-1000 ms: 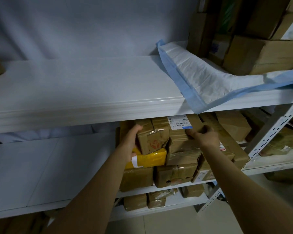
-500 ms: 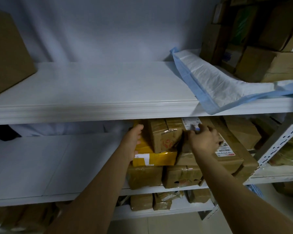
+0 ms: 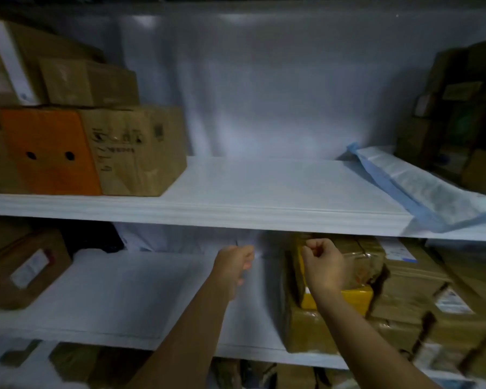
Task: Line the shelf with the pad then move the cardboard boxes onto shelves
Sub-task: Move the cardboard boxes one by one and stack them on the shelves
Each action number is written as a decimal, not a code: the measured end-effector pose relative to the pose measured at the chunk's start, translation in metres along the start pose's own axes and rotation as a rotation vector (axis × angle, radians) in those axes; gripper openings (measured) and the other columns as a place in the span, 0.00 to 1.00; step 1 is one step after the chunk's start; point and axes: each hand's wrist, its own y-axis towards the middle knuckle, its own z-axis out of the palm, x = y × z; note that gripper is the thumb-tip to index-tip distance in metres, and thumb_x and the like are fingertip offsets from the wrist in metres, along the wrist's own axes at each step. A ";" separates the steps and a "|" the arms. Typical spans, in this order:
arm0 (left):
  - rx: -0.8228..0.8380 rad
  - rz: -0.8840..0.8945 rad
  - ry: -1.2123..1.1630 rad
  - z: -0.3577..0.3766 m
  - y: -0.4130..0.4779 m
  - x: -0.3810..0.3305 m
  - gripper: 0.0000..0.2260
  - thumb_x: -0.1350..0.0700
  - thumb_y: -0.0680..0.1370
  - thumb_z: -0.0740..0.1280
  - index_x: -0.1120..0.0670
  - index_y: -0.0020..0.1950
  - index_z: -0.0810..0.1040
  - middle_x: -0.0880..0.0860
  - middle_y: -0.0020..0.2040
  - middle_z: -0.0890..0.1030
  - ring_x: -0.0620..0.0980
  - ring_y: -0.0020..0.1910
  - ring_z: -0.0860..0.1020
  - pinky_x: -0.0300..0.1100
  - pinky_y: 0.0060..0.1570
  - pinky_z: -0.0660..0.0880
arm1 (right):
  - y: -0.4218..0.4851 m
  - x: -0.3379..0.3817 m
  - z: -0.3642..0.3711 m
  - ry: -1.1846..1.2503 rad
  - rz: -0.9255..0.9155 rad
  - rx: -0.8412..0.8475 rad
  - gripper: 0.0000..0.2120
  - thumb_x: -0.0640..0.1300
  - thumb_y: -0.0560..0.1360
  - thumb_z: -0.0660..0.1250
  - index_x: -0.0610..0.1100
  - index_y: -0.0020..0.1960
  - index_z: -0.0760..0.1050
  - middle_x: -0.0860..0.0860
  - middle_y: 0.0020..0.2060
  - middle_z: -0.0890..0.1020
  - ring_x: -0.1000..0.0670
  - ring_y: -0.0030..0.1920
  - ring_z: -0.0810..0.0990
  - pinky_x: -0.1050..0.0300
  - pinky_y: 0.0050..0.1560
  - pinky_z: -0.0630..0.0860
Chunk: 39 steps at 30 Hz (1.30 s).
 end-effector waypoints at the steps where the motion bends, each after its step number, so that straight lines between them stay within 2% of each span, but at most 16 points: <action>1: -0.016 0.016 -0.009 -0.015 -0.002 -0.003 0.06 0.56 0.77 0.64 0.52 0.41 0.75 0.53 0.46 0.79 0.49 0.47 0.76 0.44 0.46 0.66 | -0.008 0.013 0.009 0.058 -0.002 0.042 0.04 0.40 0.72 0.69 0.43 0.39 0.77 0.48 0.35 0.80 0.45 0.41 0.79 0.56 0.42 0.71; 4: -0.067 0.065 -0.008 -0.063 -0.012 -0.017 0.09 0.58 0.77 0.65 0.53 0.37 0.73 0.55 0.45 0.76 0.51 0.43 0.74 0.41 0.37 0.65 | -0.034 0.058 0.035 0.202 -0.056 0.142 0.14 0.43 0.73 0.70 0.44 0.31 0.71 0.50 0.28 0.75 0.50 0.33 0.73 0.57 0.36 0.69; 7: -0.121 0.118 0.019 -0.106 -0.019 -0.035 0.10 0.59 0.78 0.66 0.54 0.36 0.72 0.53 0.39 0.75 0.50 0.41 0.73 0.41 0.34 0.65 | -0.049 0.102 0.057 0.272 -0.080 0.253 0.14 0.43 0.74 0.69 0.44 0.32 0.70 0.49 0.29 0.75 0.52 0.32 0.72 0.62 0.34 0.68; 11: -0.217 0.203 0.044 -0.154 -0.021 -0.071 0.10 0.60 0.78 0.66 0.58 0.36 0.73 0.53 0.36 0.74 0.53 0.42 0.73 0.43 0.44 0.69 | -0.048 0.150 0.085 0.348 -0.080 0.353 0.07 0.37 0.73 0.69 0.46 0.39 0.76 0.50 0.37 0.80 0.48 0.41 0.78 0.55 0.47 0.77; 15: -0.399 0.342 0.004 -0.196 -0.013 -0.117 0.09 0.53 0.77 0.68 0.58 0.43 0.76 0.54 0.40 0.78 0.52 0.42 0.74 0.42 0.45 0.71 | -0.038 0.200 0.105 0.428 -0.151 0.395 0.06 0.37 0.74 0.67 0.43 0.38 0.78 0.48 0.34 0.80 0.50 0.33 0.76 0.60 0.37 0.74; 17: -0.454 0.400 0.000 -0.215 -0.008 -0.144 0.11 0.50 0.79 0.65 0.58 0.44 0.76 0.54 0.43 0.78 0.51 0.41 0.74 0.42 0.40 0.70 | -0.032 0.230 0.115 0.469 -0.192 0.421 0.06 0.39 0.75 0.65 0.42 0.39 0.77 0.47 0.34 0.79 0.51 0.32 0.75 0.61 0.34 0.73; 20: -0.541 0.460 -0.044 -0.245 0.004 -0.187 0.10 0.51 0.80 0.62 0.55 0.44 0.76 0.52 0.41 0.77 0.49 0.40 0.74 0.44 0.42 0.71 | -0.018 0.280 0.137 0.510 -0.269 0.467 0.08 0.42 0.77 0.64 0.45 0.39 0.76 0.47 0.35 0.79 0.49 0.34 0.75 0.56 0.37 0.75; 22: -0.630 0.500 -0.077 -0.265 0.014 -0.212 0.09 0.51 0.79 0.64 0.56 0.51 0.76 0.52 0.45 0.76 0.52 0.45 0.74 0.47 0.50 0.71 | -0.008 0.312 0.154 0.519 -0.308 0.508 0.08 0.44 0.78 0.63 0.44 0.41 0.76 0.46 0.35 0.78 0.49 0.35 0.76 0.51 0.43 0.78; 25: -0.770 0.578 -0.040 -0.300 0.029 -0.243 0.18 0.50 0.75 0.70 0.57 0.60 0.75 0.53 0.54 0.77 0.54 0.53 0.75 0.47 0.54 0.70 | 0.006 0.354 0.183 0.455 -0.352 0.582 0.12 0.51 0.79 0.61 0.48 0.39 0.74 0.48 0.38 0.79 0.48 0.42 0.79 0.45 0.54 0.77; 27: -0.815 0.632 0.009 -0.321 0.037 -0.258 0.24 0.46 0.70 0.74 0.55 0.61 0.75 0.53 0.58 0.78 0.55 0.57 0.76 0.47 0.53 0.71 | 0.011 0.376 0.201 0.377 -0.361 0.627 0.12 0.56 0.79 0.59 0.51 0.40 0.72 0.50 0.41 0.78 0.47 0.48 0.79 0.46 0.59 0.74; 28: -0.832 0.646 0.038 -0.327 0.041 -0.265 0.30 0.42 0.66 0.74 0.54 0.63 0.74 0.54 0.60 0.77 0.55 0.60 0.75 0.49 0.55 0.72 | 0.012 0.386 0.206 0.359 -0.351 0.647 0.14 0.56 0.79 0.57 0.49 0.40 0.71 0.50 0.39 0.77 0.47 0.47 0.78 0.48 0.59 0.74; 30: -0.862 0.636 0.104 -0.338 0.049 -0.277 0.44 0.33 0.59 0.72 0.52 0.70 0.67 0.55 0.68 0.70 0.58 0.67 0.69 0.58 0.63 0.69 | 0.014 0.401 0.218 0.330 -0.306 0.659 0.19 0.56 0.80 0.55 0.43 0.41 0.71 0.49 0.36 0.73 0.47 0.44 0.75 0.48 0.57 0.73; 31: -0.859 0.633 0.137 -0.340 0.052 -0.283 0.48 0.32 0.59 0.72 0.53 0.73 0.62 0.57 0.71 0.66 0.59 0.71 0.65 0.61 0.66 0.66 | 0.016 0.406 0.225 0.307 -0.285 0.660 0.19 0.56 0.80 0.54 0.41 0.43 0.70 0.49 0.37 0.73 0.46 0.46 0.75 0.48 0.57 0.73; 34: -0.875 0.621 0.224 -0.341 0.058 -0.295 0.51 0.35 0.62 0.75 0.54 0.76 0.55 0.59 0.75 0.57 0.60 0.75 0.55 0.61 0.71 0.59 | 0.017 0.411 0.239 0.257 -0.245 0.700 0.23 0.58 0.80 0.51 0.39 0.54 0.73 0.44 0.51 0.77 0.43 0.55 0.75 0.47 0.63 0.72; 35: -0.891 0.605 0.247 -0.343 0.062 -0.297 0.52 0.35 0.61 0.75 0.54 0.76 0.55 0.59 0.75 0.56 0.60 0.75 0.54 0.61 0.71 0.59 | 0.017 0.410 0.243 0.249 -0.216 0.732 0.24 0.59 0.81 0.50 0.40 0.55 0.73 0.44 0.53 0.78 0.43 0.55 0.76 0.48 0.62 0.71; 39: -0.952 0.547 0.353 -0.348 0.073 -0.303 0.55 0.35 0.58 0.77 0.55 0.76 0.54 0.60 0.75 0.56 0.62 0.74 0.54 0.60 0.70 0.59 | 0.014 0.413 0.249 0.257 -0.150 0.811 0.21 0.59 0.81 0.48 0.45 0.45 0.70 0.47 0.41 0.76 0.49 0.41 0.74 0.53 0.53 0.70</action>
